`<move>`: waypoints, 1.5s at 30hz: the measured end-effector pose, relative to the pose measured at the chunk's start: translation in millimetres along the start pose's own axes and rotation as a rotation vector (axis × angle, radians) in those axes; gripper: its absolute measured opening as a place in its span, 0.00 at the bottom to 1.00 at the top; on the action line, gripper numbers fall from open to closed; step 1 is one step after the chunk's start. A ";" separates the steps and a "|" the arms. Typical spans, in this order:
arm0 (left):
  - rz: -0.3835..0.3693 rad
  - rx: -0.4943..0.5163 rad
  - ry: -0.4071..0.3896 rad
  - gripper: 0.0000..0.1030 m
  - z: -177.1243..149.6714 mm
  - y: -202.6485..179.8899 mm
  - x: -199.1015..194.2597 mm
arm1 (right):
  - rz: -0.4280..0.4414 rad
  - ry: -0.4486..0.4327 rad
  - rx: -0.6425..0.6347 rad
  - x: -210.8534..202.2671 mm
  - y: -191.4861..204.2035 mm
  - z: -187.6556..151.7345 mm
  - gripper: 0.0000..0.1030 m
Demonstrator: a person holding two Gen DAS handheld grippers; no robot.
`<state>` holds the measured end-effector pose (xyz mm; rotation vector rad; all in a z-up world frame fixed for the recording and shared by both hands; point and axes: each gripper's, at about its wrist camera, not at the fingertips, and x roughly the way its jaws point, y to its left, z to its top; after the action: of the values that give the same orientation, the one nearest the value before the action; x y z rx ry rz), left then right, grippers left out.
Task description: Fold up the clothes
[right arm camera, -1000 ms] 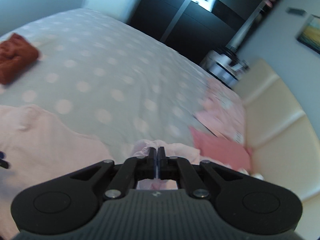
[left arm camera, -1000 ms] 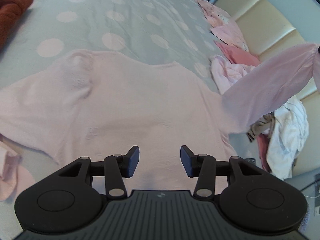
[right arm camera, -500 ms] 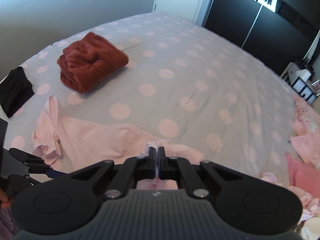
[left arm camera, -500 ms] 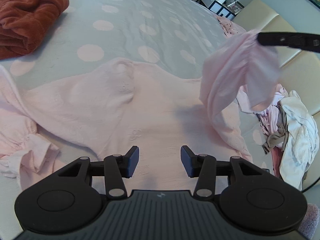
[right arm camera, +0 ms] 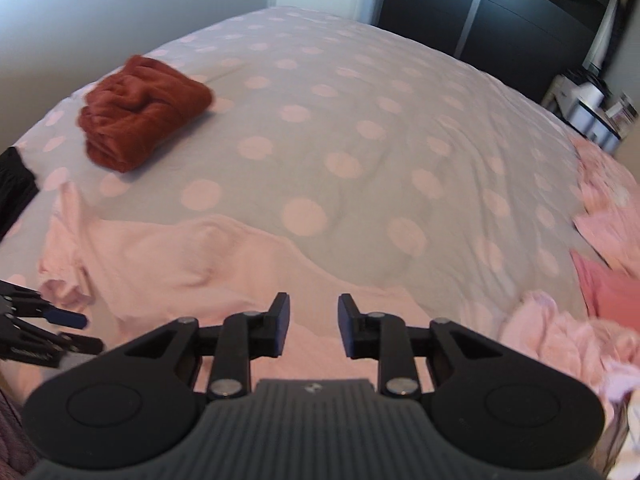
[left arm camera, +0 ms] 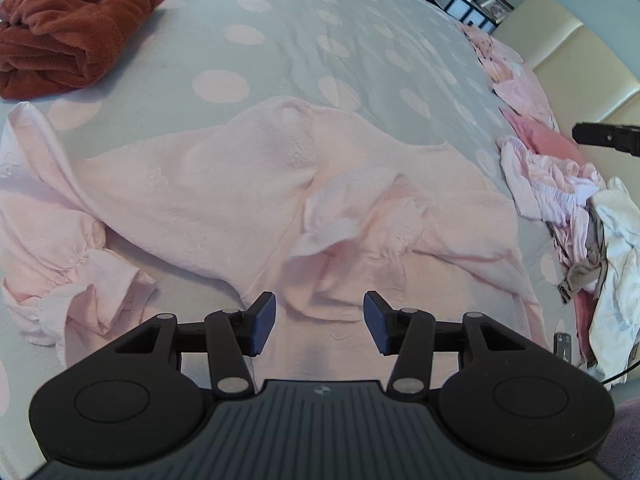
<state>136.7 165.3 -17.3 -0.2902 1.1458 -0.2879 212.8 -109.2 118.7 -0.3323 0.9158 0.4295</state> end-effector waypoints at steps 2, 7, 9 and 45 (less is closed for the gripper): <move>-0.005 0.029 0.014 0.47 -0.4 -7.7 7.9 | -0.017 0.014 0.051 6.6 -25.9 -21.5 0.28; -0.032 0.063 0.082 0.50 -3.6 -22.9 35.3 | -0.019 0.032 0.119 24.4 -64.1 -83.8 0.29; -0.049 0.055 0.108 0.50 -8.3 -26.4 48.5 | -0.025 0.035 0.122 31.9 -71.1 -107.5 0.29; 0.182 0.461 -0.191 0.00 36.3 -90.1 -2.9 | -0.065 0.068 0.015 80.6 -101.3 -198.4 0.03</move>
<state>162.2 85.8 32.4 0.1894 0.8805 -0.3462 169.3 -269.3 -50.4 -0.3636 0.9717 0.3535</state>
